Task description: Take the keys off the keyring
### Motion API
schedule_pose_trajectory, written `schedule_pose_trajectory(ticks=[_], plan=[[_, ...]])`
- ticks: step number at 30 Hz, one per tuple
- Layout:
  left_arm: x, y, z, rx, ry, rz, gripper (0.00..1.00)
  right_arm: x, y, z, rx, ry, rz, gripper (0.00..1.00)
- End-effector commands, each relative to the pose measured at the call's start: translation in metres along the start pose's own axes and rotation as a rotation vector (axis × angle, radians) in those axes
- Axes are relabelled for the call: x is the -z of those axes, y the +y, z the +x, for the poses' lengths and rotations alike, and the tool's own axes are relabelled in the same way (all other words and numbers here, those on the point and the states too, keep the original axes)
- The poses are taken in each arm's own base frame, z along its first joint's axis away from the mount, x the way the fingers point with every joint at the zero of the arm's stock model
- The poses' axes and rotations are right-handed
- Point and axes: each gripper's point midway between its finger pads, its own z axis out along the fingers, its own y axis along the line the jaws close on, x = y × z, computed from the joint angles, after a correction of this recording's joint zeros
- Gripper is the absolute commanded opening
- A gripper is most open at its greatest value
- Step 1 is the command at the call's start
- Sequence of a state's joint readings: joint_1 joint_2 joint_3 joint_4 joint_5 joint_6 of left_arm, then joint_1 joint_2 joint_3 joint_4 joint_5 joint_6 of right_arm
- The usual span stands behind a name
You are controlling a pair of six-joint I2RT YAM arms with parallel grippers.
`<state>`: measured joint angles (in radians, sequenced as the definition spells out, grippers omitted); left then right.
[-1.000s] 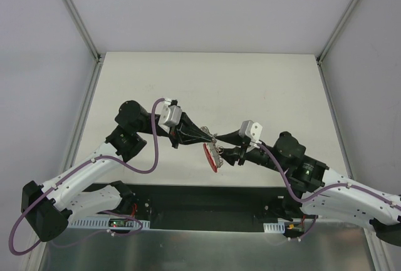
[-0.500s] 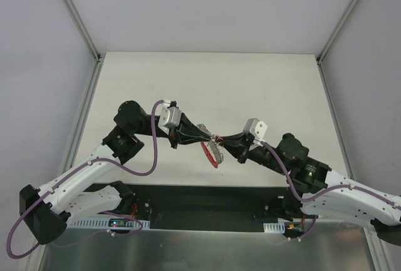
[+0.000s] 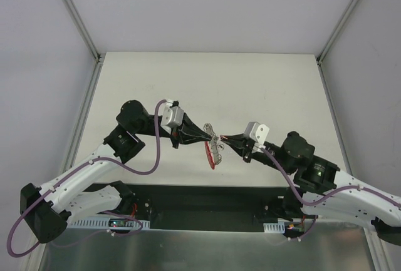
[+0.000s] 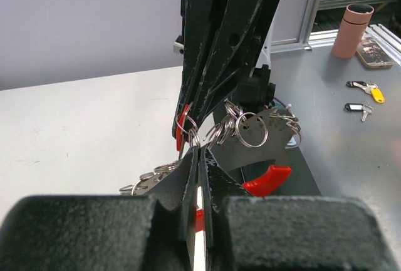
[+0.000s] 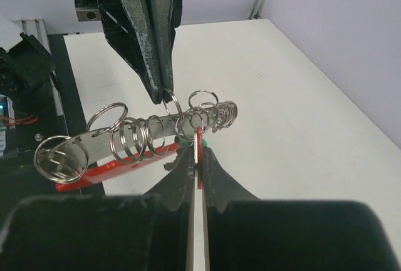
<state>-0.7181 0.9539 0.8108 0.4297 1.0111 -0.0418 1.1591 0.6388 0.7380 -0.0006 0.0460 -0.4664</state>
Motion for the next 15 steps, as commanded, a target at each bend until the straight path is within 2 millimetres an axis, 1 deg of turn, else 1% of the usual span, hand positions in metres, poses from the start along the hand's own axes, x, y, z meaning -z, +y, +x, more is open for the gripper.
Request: schedule_pose_trajectory(ticks=[1, 2, 3, 6, 9, 10, 12, 13, 15], plan=[[0.001, -0.004, -0.011, -0.04, -0.028, 0.033, 0.0, 0.013, -0.021, -0.03, 0.13, -0.024, 0.058, 0.01], [0.001, -0.004, -0.011, -0.04, -0.028, 0.033, 0.0, 0.014, -0.021, -0.028, 0.147, -0.006, 0.054, 0.01], [0.001, -0.003, -0.01, -0.037, -0.027, 0.03, 0.0, 0.014, -0.022, -0.031, 0.163, -0.004, 0.052, 0.01], [0.0, 0.003, -0.008, -0.026, -0.025, 0.002, 0.0, 0.014, -0.023, -0.026, 0.212, 0.038, 0.039, 0.01], [-0.003, 0.008, -0.003, 0.02, -0.021, -0.006, 0.0, 0.012, -0.022, -0.026, 0.268, 0.068, 0.023, 0.01], [-0.004, 0.008, -0.005, 0.04, -0.032, 0.0, 0.0, 0.013, -0.025, -0.03, 0.285, 0.068, 0.032, 0.01], [-0.007, 0.01, 0.001, 0.075, -0.036, 0.005, 0.0, 0.011, -0.028, -0.024, 0.333, 0.115, 0.033, 0.01], [-0.008, 0.01, -0.002, 0.089, -0.051, 0.008, 0.0, 0.012, -0.031, -0.02, 0.351, 0.144, 0.048, 0.01], [-0.009, 0.011, 0.002, 0.113, -0.057, 0.01, 0.0, 0.011, -0.036, -0.021, 0.398, 0.167, 0.059, 0.01]])
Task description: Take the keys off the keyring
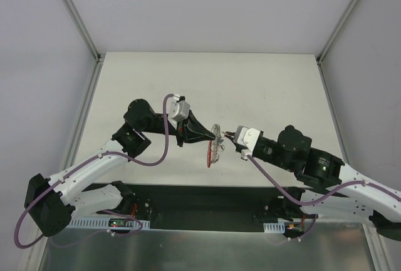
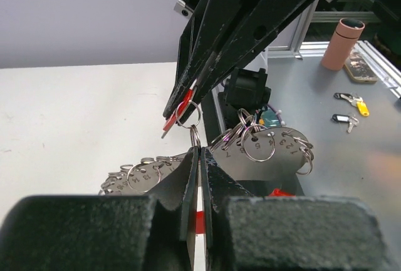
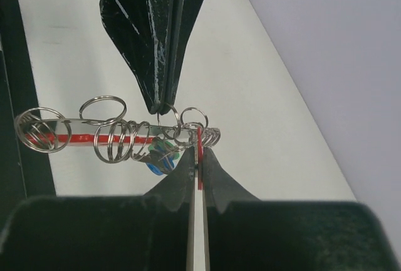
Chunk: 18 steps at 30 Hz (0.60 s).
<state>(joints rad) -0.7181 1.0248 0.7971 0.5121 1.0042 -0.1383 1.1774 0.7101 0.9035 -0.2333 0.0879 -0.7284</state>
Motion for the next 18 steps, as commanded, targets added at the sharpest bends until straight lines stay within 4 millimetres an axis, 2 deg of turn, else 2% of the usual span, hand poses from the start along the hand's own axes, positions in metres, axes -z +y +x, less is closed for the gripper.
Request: schedule_pose_trajectory(ticks=[1, 9, 18], plan=[[-0.002, -0.001, -0.01, 0.037, -0.059, 0.024, 0.0, 0.008, -0.03, -0.008, 0.133, 0.054, 0.1, 0.01], [-0.004, 0.001, -0.006, 0.079, -0.071, 0.025, 0.0, 0.003, -0.034, -0.012, 0.217, 0.093, 0.088, 0.01], [-0.004, 0.002, -0.003, 0.083, -0.07, 0.018, 0.0, -0.007, -0.024, -0.016, 0.258, 0.092, 0.047, 0.01]])
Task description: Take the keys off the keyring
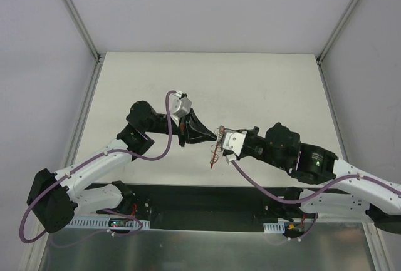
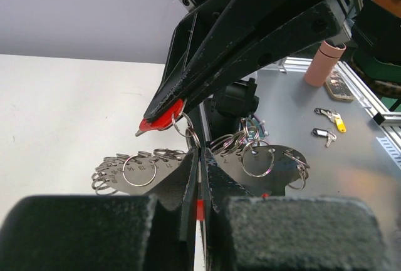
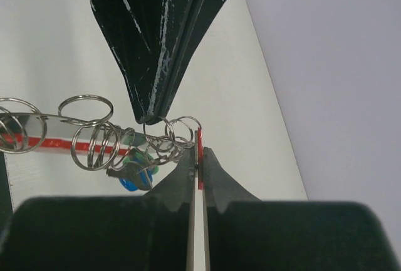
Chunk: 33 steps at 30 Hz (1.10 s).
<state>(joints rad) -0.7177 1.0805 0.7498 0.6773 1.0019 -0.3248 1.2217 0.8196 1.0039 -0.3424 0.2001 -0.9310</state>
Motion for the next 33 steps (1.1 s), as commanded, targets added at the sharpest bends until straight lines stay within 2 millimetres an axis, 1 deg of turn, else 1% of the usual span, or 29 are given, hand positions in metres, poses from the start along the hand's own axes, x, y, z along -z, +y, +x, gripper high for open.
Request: schedule_pose_trajectory(ticks=[1, 9, 13, 18, 20, 21, 22, 25, 29, 33], plan=[[0.002, -0.003, -0.009, -0.049, -0.031, 0.015, 0.0, 0.005, -0.017, -0.02, 0.03, -0.042, 0.054, 0.01], [0.002, 0.001, -0.007, -0.049, -0.024, 0.001, 0.0, 0.0, -0.014, -0.032, 0.056, -0.065, 0.059, 0.01], [0.002, 0.0, -0.007, -0.049, -0.024, -0.001, 0.0, 0.0, -0.015, -0.034, 0.058, -0.068, 0.075, 0.01], [0.002, 0.0, -0.009, -0.049, -0.024, -0.002, 0.0, -0.002, -0.017, -0.032, 0.072, -0.068, 0.115, 0.01], [0.002, -0.001, -0.01, -0.049, -0.023, 0.0, 0.0, -0.002, -0.019, -0.034, 0.085, -0.076, 0.131, 0.01], [0.002, -0.001, -0.009, -0.045, -0.021, 0.001, 0.0, -0.002, -0.023, -0.038, 0.086, -0.092, 0.153, 0.01], [0.002, -0.001, -0.011, -0.047, -0.022, 0.005, 0.0, -0.005, -0.021, -0.036, 0.096, -0.089, 0.158, 0.01], [0.001, -0.001, -0.011, -0.049, -0.022, 0.006, 0.0, -0.008, -0.022, -0.04, 0.134, -0.106, 0.17, 0.01], [0.001, 0.0, -0.013, -0.05, -0.025, 0.004, 0.0, -0.014, -0.02, -0.041, 0.161, -0.088, 0.158, 0.01], [0.001, 0.003, -0.013, -0.044, -0.03, -0.018, 0.0, -0.013, -0.02, -0.041, 0.189, -0.075, 0.162, 0.01]])
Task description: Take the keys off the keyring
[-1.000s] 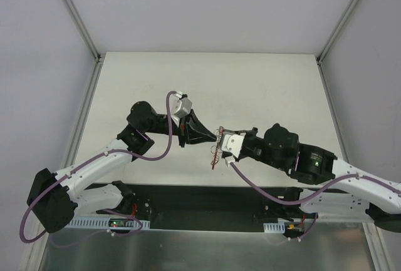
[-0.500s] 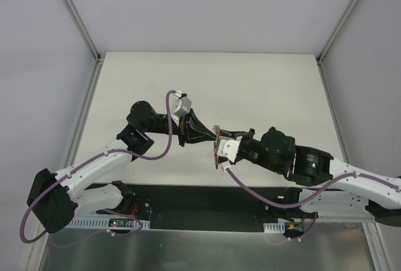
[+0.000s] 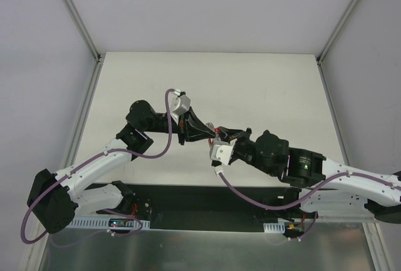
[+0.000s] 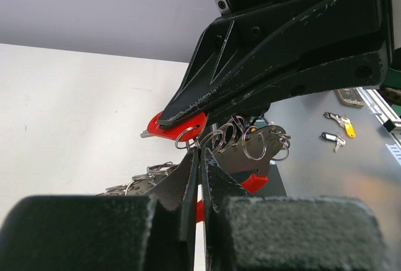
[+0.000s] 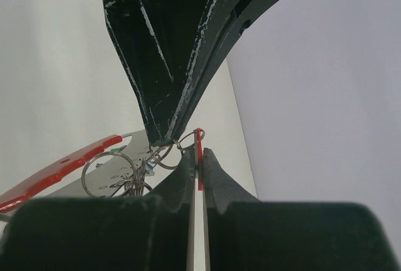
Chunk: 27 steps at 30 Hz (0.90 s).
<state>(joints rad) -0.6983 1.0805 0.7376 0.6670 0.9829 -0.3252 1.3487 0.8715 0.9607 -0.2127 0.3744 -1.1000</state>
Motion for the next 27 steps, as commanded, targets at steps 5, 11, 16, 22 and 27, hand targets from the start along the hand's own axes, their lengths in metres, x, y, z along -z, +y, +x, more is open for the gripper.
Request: schedule_pose_trajectory(ticks=[5, 11, 16, 22, 27], plan=[[-0.003, -0.002, -0.017, -0.053, -0.032, -0.005, 0.0, 0.006, -0.034, -0.029, -0.03, -0.09, 0.125, 0.01], [-0.002, 0.004, -0.019, -0.053, -0.023, -0.05, 0.28, 0.022, -0.046, -0.039, -0.128, -0.179, 0.166, 0.01], [0.003, 0.004, -0.024, -0.093, -0.036, -0.088, 0.45, 0.031, -0.045, -0.043, -0.181, -0.235, 0.167, 0.01], [0.002, 0.0, -0.031, -0.106, -0.044, -0.074, 0.46, 0.035, -0.043, -0.046, -0.236, -0.268, 0.158, 0.01], [0.001, -0.004, -0.042, -0.121, -0.077, -0.058, 0.46, 0.036, -0.043, -0.052, -0.271, -0.306, 0.159, 0.01]])
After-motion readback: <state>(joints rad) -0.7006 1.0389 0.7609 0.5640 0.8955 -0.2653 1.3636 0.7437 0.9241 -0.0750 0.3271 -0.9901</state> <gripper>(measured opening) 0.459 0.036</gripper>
